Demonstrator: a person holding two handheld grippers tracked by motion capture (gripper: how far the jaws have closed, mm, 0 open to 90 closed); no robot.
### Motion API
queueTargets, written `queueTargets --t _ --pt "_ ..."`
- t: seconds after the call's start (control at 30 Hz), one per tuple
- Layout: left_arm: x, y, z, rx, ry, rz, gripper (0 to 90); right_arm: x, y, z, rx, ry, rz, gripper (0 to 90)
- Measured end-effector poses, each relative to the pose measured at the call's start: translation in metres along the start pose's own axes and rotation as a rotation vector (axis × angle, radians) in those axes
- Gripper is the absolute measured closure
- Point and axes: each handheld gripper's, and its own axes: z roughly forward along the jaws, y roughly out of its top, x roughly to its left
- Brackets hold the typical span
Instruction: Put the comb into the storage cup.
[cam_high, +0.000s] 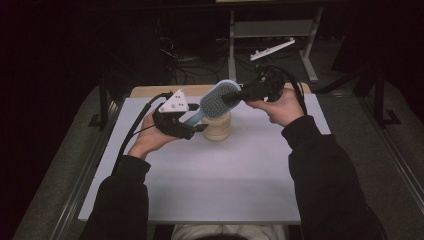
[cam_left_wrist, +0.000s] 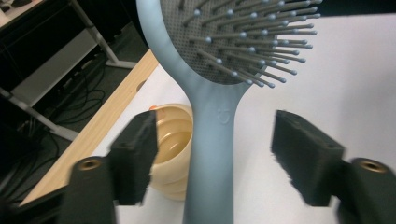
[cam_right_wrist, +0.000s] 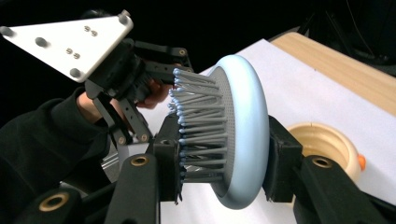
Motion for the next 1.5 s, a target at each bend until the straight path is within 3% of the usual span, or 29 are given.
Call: queueTargets --t 0.1,0.13,0.23,0.27,0.47,0.93,1.07,1.43,1.5 --pt "0.003 -0.001 -0.001 0.003 -0.011 -0.035 11.4 0.005 0.011 0.001 0.010 -0.020 -0.015 55.6" --pt "0.005 -0.002 -0.001 0.012 -0.036 -0.066 7.5 0.007 0.014 0.002 0.015 -0.028 -0.018 55.7" --pt "0.008 -0.004 -0.002 0.026 -0.050 -0.084 0.0 0.010 0.019 0.002 0.018 -0.047 -0.029 55.7" --pt "0.011 -0.007 -0.005 0.017 -0.064 -0.102 0.0 0.013 0.025 0.002 0.022 -0.081 -0.041 55.7" --pt "0.018 -0.015 -0.021 -0.065 -0.057 -0.159 0.0 0.015 0.037 -0.002 0.018 -0.112 -0.061 55.6" --pt "0.027 -0.033 -0.036 -0.097 -0.038 -0.208 0.0 0.011 0.044 -0.015 0.005 -0.164 -0.073 55.4" --pt "0.029 -0.040 -0.043 -0.117 -0.008 -0.215 0.0 0.009 0.045 -0.022 -0.008 -0.181 -0.071 55.3" --pt "0.033 -0.056 -0.052 -0.154 0.017 -0.245 0.0 0.001 0.042 -0.039 -0.018 -0.236 -0.077 55.3" --pt "0.032 -0.059 -0.054 -0.146 0.052 -0.232 0.0 -0.001 0.041 -0.042 -0.024 -0.241 -0.076 55.3"
